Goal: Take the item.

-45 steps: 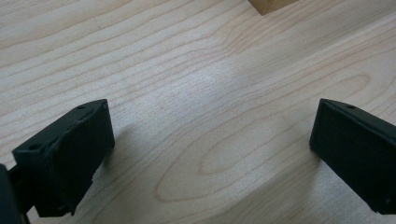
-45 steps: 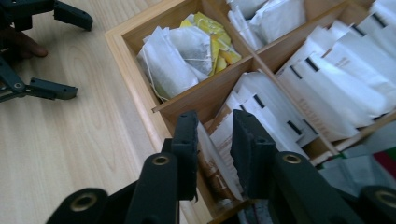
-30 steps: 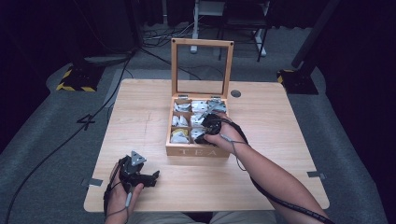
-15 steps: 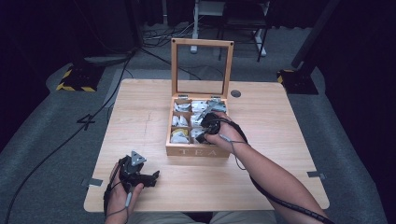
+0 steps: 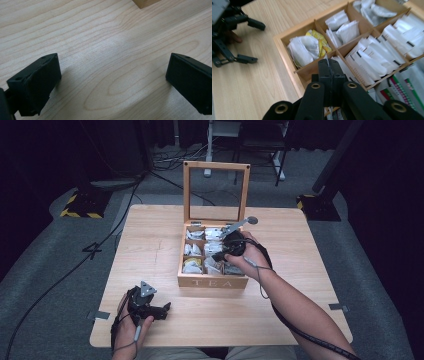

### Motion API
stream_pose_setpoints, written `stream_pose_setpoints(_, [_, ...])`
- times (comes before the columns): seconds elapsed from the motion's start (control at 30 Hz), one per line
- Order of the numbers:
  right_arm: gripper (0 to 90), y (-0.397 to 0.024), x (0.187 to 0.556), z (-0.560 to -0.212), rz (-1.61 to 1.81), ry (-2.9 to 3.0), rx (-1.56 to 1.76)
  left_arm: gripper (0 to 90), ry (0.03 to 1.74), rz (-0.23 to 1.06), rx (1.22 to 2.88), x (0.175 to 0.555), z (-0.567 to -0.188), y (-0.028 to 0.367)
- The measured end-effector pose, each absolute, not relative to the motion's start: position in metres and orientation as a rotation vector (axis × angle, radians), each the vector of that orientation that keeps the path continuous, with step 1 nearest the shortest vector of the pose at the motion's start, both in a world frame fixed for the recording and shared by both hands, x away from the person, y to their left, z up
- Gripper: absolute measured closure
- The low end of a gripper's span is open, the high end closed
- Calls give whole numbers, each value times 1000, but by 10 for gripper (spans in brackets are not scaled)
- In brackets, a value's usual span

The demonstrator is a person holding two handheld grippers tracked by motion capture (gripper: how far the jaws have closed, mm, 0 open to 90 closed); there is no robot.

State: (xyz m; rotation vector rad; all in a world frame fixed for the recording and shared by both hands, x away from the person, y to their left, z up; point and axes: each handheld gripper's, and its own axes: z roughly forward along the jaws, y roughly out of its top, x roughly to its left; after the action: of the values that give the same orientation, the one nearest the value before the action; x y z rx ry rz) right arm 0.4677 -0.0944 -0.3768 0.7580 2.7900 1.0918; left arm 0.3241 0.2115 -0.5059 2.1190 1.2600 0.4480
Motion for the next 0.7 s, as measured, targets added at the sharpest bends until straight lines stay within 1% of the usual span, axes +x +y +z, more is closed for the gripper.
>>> stream_pose_setpoints(0.23, [900, -108, 462, -360, 1222, 2711, 740, 3, 1260, 453, 2121, 325, -506, 212])
stream_pose_setpoints(0.7, [900, -148, 448, -342, 1381, 2585, 734, 3, 1262, 453, 2120, 325, -506, 211])
